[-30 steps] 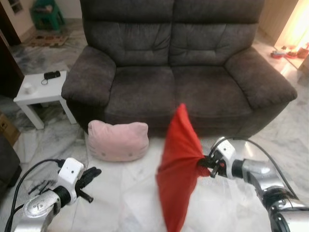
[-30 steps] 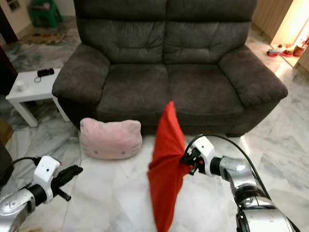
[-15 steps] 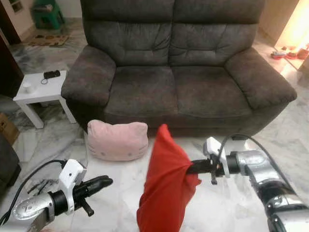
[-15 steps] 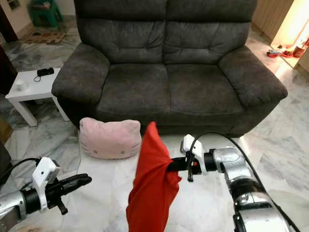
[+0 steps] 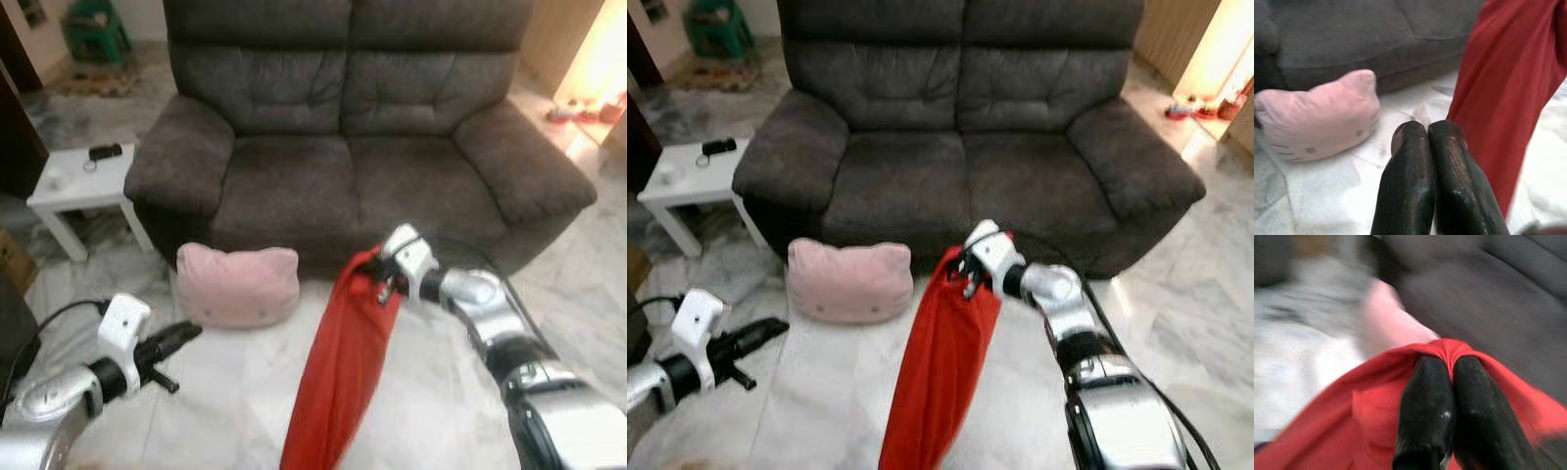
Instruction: Move the pillow to the sofa from floor
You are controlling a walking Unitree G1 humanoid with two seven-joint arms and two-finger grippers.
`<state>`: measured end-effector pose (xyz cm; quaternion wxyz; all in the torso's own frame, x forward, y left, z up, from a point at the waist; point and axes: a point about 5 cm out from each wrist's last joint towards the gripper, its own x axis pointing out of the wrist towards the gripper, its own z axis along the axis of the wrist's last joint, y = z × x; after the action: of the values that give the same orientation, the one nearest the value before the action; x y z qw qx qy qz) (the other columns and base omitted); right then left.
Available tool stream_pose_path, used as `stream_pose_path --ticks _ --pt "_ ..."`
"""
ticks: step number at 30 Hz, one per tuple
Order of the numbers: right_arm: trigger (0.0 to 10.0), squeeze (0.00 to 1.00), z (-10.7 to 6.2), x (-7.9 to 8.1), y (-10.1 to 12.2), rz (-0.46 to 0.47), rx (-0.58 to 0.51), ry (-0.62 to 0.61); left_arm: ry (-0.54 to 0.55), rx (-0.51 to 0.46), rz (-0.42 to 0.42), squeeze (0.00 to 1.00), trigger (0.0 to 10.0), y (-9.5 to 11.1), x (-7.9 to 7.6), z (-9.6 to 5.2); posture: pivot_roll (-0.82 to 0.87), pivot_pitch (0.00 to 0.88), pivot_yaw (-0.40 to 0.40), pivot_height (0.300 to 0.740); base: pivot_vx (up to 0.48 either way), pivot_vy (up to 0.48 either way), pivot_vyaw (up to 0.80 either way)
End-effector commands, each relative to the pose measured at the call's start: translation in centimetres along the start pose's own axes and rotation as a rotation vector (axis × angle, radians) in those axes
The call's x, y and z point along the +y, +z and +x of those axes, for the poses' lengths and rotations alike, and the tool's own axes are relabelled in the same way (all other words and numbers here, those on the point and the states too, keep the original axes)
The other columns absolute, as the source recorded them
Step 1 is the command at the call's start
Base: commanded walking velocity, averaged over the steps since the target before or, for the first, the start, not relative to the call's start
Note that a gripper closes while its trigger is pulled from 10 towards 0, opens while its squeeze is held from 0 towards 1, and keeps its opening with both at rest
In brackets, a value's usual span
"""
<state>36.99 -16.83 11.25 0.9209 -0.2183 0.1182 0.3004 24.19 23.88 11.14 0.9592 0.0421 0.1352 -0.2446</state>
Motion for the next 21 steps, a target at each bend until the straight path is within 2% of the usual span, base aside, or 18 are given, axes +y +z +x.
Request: stream_pose_path --ticks 1,2,4,5,7,9,13,15,20,21 --pt "10.0 0.0 -0.3 -2.7 2.2 -0.059 -0.025 -0.179 0.057 0.0 0.022 0.0 10.0 0.0 0.6 0.1 0.15 0.0 -0.092 0.74 0.0 0.0 0.0" --pt "10.0 0.0 -0.7 -3.2 0.9 -0.087 0.066 -0.259 0.084 -0.005 0.021 0.0 10.0 -0.1 0.7 0.2 0.15 0.0 -0.096 0.74 0.0 0.0 0.0" --pt "10.0 0.0 -0.9 -3.4 0.5 -0.1 0.095 -0.28 0.092 -0.006 0.021 0.0 10.0 -0.1 0.7 0.3 0.15 0.0 -0.097 0.74 0.0 0.0 0.0" --pt "10.0 0.0 -1.5 -3.9 -0.8 -0.11 0.157 -0.348 0.114 -0.005 0.019 0.0 10.0 -0.3 0.7 0.4 0.15 0.0 -0.1 0.74 0.0 0.0 0.0" --pt "10.0 0.0 -1.9 -4.0 -1.4 -0.115 0.182 -0.374 0.121 -0.005 0.018 0.0 10.0 -0.4 0.7 0.4 0.15 0.0 -0.1 0.74 0.0 0.0 0.0" --pt "10.0 0.0 -3.1 -4.5 -3.4 -0.194 0.298 -0.442 0.153 0.005 0.02 0.0 10.0 -0.8 0.8 0.5 0.15 0.0 -0.101 0.74 0.0 0.0 0.0" --pt "10.0 0.0 -4.6 -4.9 -5.6 -0.321 0.428 -0.502 0.218 0.013 0.015 0.0 10.0 -1.3 1.4 0.6 0.15 0.0 -0.098 0.74 0.0 0.0 0.0" --pt "10.0 0.0 -6.0 -5.0 -7.5 -0.294 0.505 -0.552 0.267 0.02 0.007 0.0 10.0 -1.5 1.9 0.7 0.15 0.0 -0.098 0.74 0.0 0.0 0.0" --pt "10.0 0.0 -7.1 -4.3 -9.5 -0.284 0.576 -0.568 0.289 0.017 -0.007 0.0 10.0 -1.7 2.1 0.9 0.14 0.0 -0.095 0.74 0.0 0.0 0.0" --pt "10.0 0.0 -7.5 -3.7 -10.5 -0.272 0.604 -0.562 0.285 0.015 -0.011 0.0 10.0 -1.8 2.0 1.2 0.14 0.0 -0.092 0.74 0.0 0.0 0.0"
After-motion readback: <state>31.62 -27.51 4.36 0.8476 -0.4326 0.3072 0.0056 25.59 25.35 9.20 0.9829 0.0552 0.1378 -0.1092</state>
